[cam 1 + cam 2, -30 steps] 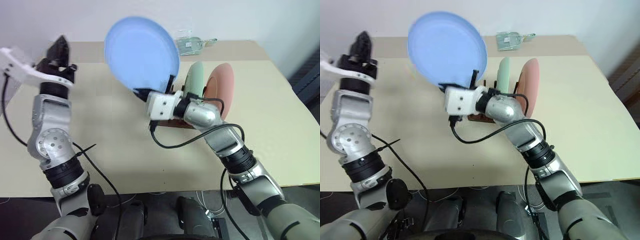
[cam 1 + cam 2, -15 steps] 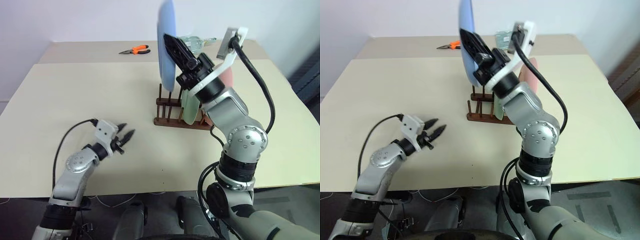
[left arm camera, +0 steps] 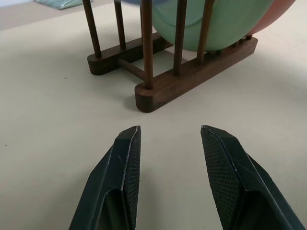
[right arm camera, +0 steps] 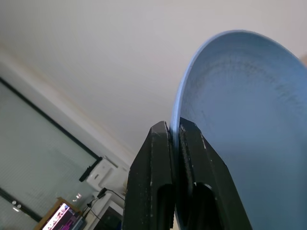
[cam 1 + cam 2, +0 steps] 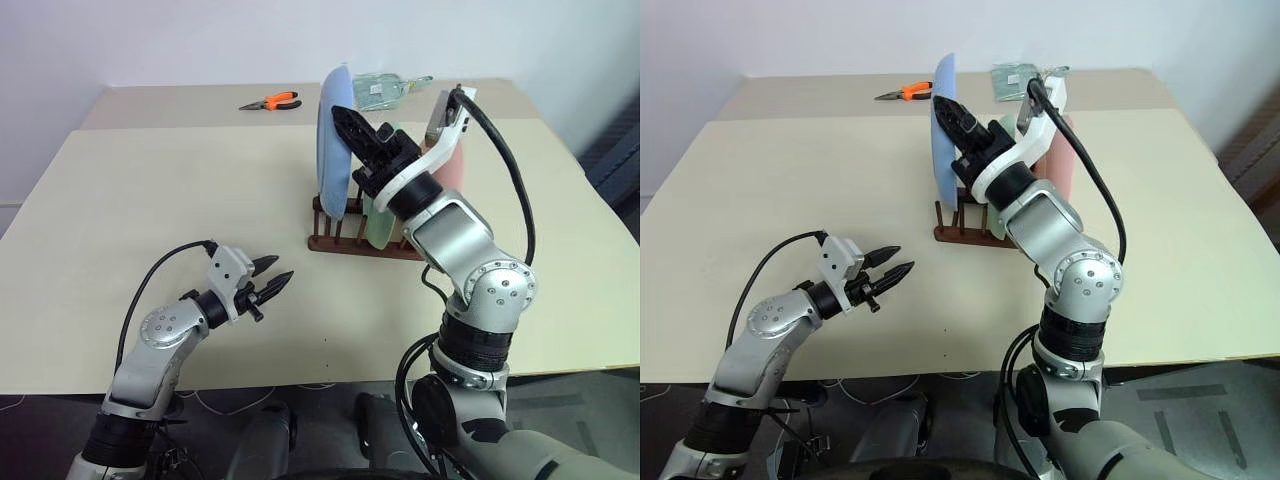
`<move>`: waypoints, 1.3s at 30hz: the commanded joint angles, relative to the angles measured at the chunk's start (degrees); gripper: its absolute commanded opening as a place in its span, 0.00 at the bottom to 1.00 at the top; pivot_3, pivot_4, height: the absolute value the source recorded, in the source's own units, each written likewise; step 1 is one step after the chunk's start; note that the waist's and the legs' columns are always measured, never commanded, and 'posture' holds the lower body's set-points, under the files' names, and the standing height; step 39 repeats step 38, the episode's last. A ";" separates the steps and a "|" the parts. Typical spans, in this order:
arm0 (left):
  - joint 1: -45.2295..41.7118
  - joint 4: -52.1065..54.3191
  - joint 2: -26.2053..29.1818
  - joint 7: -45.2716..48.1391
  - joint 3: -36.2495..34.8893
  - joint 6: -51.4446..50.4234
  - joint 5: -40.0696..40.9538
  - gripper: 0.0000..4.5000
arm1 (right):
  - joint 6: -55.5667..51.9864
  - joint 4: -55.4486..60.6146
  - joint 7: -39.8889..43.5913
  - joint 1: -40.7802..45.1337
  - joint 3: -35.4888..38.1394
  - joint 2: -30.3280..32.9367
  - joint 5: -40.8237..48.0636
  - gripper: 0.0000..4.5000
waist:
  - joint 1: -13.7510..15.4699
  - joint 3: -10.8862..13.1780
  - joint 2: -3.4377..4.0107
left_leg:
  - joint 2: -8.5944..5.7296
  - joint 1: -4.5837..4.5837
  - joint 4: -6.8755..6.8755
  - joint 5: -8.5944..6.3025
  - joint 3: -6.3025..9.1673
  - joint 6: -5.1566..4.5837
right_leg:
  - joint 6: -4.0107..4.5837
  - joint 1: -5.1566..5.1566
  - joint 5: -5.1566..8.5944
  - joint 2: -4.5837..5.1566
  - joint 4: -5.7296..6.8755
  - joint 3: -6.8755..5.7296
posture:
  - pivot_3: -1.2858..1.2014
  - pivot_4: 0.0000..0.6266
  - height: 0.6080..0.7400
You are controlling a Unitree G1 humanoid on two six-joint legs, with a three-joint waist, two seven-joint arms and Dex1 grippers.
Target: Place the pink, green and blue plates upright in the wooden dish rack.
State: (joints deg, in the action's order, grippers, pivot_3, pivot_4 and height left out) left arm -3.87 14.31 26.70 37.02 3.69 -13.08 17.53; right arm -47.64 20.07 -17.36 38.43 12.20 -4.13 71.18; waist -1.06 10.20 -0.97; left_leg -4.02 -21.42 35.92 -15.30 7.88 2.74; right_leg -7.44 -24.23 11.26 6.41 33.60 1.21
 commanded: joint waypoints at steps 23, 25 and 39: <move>-4.65 -6.25 0.54 -1.21 -4.74 3.06 -2.73 0.46 | 10.58 4.43 50.34 -21.50 18.56 51.89 -21.81 0.65 | 1.38 -0.06 -0.10 | -0.02 0.04 0.21 -0.12 -0.10 -0.20 | -0.14 0.53 0.29 0.11 -0.49 -0.12 | 0.52 0.24 1.00; -5.14 -8.36 1.60 -0.63 -5.77 4.07 -3.17 0.46 | 12.45 1.78 54.06 -30.55 21.07 53.25 -25.84 0.65 | 1.59 -0.07 -0.08 | 0.00 0.07 0.21 -0.14 -0.15 -0.24 | -0.14 0.52 0.28 0.12 -0.46 -0.10 | 0.52 0.24 1.00; -2.25 -6.89 1.58 -1.13 -6.72 4.68 -3.36 0.46 | 26.55 -11.08 57.40 -35.86 9.54 48.13 -43.24 0.65 | 1.54 -0.07 0.08 | -0.03 0.08 0.26 -0.16 -0.31 -0.27 | -0.04 0.53 0.19 0.23 -0.46 0.00 | 0.52 0.24 1.00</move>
